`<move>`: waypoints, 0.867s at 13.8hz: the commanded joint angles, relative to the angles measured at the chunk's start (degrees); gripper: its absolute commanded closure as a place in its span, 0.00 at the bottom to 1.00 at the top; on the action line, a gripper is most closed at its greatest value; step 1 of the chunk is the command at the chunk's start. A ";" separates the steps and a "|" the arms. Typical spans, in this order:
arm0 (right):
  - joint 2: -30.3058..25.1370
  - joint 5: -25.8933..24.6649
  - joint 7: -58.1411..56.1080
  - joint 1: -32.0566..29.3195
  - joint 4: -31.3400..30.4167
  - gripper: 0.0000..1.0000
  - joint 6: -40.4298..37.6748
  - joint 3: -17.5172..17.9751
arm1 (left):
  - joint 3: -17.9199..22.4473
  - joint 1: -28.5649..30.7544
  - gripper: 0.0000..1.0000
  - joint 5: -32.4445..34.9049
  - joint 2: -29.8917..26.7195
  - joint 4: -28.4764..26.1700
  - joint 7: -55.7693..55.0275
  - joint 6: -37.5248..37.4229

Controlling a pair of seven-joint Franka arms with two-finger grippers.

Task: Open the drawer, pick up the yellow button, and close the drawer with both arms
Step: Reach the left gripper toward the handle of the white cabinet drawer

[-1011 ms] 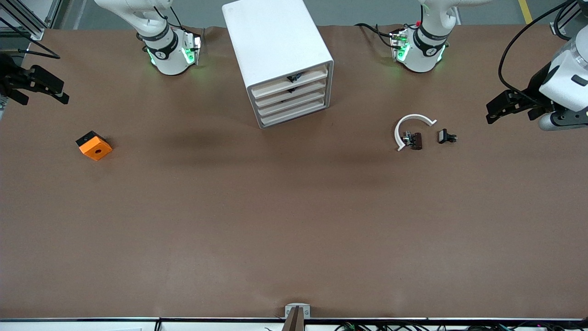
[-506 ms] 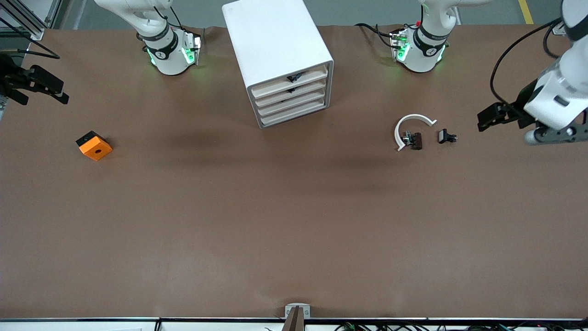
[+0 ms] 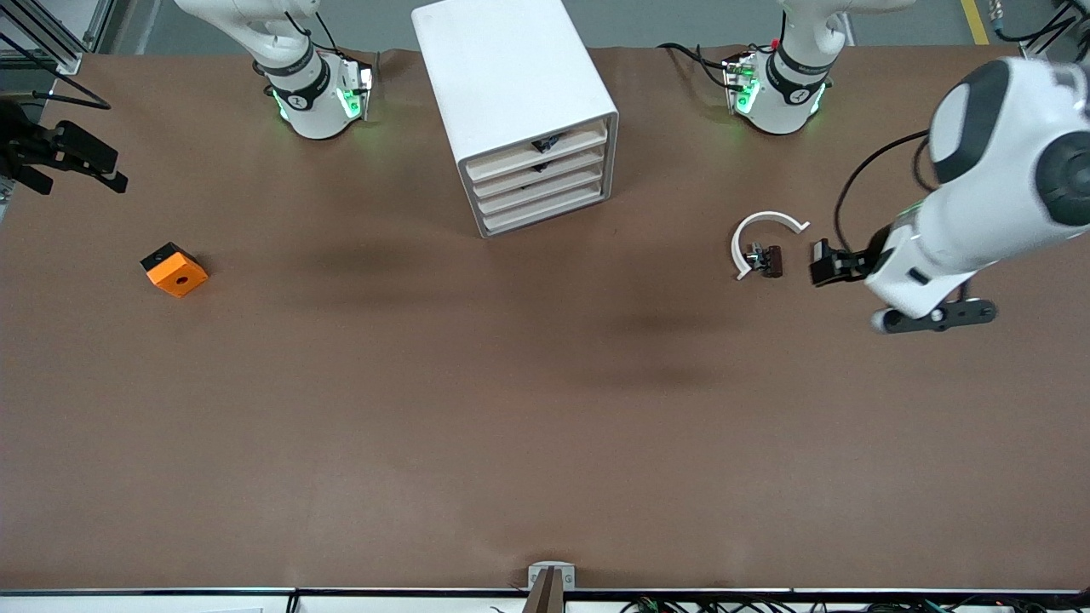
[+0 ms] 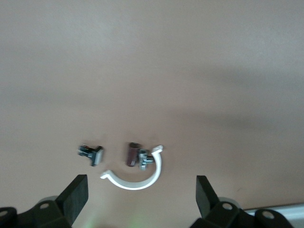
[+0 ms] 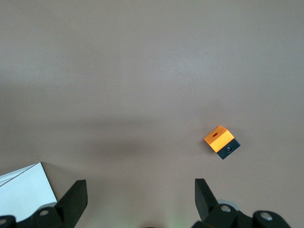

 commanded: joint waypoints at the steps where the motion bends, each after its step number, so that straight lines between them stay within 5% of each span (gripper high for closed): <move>1: -1.46 -0.12 -0.86 -0.29 -1.35 0.00 0.16 0.08 | -0.06 -3.91 0.00 -0.58 4.89 1.43 -10.14 1.39; 7: -1.37 -0.55 -0.86 -0.29 -1.27 0.00 0.08 0.08 | -0.06 -12.78 0.00 -6.90 12.37 1.87 -37.47 1.92; 12: -1.46 -0.56 -0.86 -0.29 -1.27 0.00 0.08 0.08 | -0.06 -17.01 0.00 -18.13 15.63 5.21 -71.73 1.39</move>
